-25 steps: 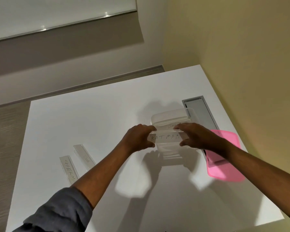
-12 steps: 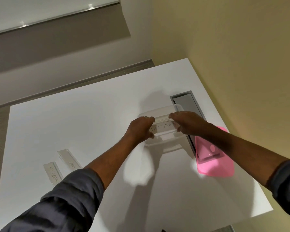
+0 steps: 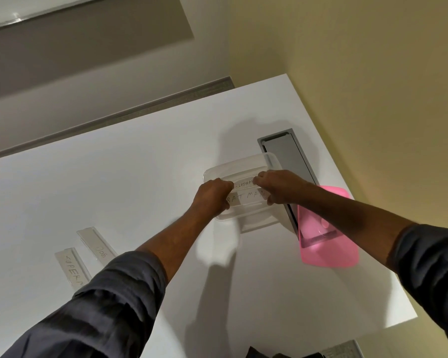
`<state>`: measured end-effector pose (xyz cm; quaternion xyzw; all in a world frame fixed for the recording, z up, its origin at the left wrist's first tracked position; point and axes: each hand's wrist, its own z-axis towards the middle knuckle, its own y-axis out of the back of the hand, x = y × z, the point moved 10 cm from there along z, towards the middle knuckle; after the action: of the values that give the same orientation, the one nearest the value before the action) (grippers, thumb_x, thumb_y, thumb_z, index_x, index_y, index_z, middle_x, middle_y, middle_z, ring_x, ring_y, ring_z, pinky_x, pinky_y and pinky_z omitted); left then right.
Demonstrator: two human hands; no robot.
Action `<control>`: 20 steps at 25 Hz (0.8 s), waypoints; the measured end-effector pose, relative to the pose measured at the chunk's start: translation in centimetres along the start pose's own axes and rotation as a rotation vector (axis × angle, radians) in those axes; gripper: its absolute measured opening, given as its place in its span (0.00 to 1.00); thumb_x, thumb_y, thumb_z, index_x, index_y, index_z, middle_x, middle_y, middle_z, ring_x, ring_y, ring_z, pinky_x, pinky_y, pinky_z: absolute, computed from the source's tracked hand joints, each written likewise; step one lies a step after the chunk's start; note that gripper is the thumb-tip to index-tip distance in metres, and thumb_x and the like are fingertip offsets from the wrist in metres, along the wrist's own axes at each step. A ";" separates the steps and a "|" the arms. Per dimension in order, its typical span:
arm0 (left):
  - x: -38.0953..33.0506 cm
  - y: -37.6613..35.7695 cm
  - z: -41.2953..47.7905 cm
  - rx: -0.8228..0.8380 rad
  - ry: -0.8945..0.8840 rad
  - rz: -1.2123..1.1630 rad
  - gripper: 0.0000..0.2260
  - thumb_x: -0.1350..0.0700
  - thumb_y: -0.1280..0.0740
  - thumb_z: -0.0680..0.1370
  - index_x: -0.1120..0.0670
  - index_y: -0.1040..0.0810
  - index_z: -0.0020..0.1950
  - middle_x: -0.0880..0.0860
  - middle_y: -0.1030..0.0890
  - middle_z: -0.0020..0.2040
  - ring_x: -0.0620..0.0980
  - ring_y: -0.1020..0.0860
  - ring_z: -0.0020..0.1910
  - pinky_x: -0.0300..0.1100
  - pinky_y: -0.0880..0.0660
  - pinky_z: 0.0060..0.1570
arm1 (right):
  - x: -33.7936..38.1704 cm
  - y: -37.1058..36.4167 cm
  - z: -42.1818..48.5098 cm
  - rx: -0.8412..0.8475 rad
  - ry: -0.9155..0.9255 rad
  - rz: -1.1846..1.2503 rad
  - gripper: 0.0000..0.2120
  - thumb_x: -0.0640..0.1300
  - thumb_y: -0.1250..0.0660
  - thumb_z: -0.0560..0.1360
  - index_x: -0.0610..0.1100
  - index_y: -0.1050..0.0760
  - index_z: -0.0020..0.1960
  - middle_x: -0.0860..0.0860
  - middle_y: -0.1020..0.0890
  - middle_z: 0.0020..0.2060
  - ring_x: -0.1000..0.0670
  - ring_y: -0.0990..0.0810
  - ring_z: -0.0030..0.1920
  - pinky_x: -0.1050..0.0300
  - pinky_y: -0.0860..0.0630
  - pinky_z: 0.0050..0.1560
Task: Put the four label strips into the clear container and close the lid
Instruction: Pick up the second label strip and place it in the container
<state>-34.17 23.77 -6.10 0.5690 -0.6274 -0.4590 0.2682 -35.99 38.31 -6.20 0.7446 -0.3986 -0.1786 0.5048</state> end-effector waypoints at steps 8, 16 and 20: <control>0.0 -1.9 0.5 -0.039 -0.023 -0.085 0.16 0.57 0.25 0.74 0.53 0.17 0.62 0.55 0.14 0.55 0.59 0.17 0.56 0.48 0.20 0.53 | 0.1 -0.8 0.7 0.048 0.037 -0.118 0.32 0.45 0.19 0.70 0.42 0.27 0.70 0.44 0.19 0.61 0.43 0.17 0.58 0.48 0.20 0.48; -0.3 -3.3 1.5 0.016 -0.039 -0.007 0.18 0.54 0.22 0.74 0.55 0.18 0.62 0.56 0.14 0.56 0.60 0.16 0.57 0.51 0.18 0.54 | -0.1 -1.7 1.6 0.111 0.026 -0.185 0.27 0.40 0.19 0.68 0.43 0.23 0.64 0.45 0.18 0.62 0.43 0.17 0.60 0.47 0.19 0.49; -0.5 -3.8 1.7 0.030 -0.065 0.047 0.18 0.54 0.22 0.74 0.55 0.19 0.62 0.56 0.15 0.56 0.60 0.16 0.56 0.51 0.18 0.51 | 0.2 -1.7 2.0 0.096 0.025 -0.196 0.24 0.41 0.20 0.69 0.43 0.22 0.63 0.45 0.17 0.61 0.42 0.17 0.60 0.49 0.21 0.49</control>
<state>-33.77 24.92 -10.09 0.5428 -0.6558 -0.4613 0.2499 -36.47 37.28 -8.55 0.8055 -0.3258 -0.1982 0.4536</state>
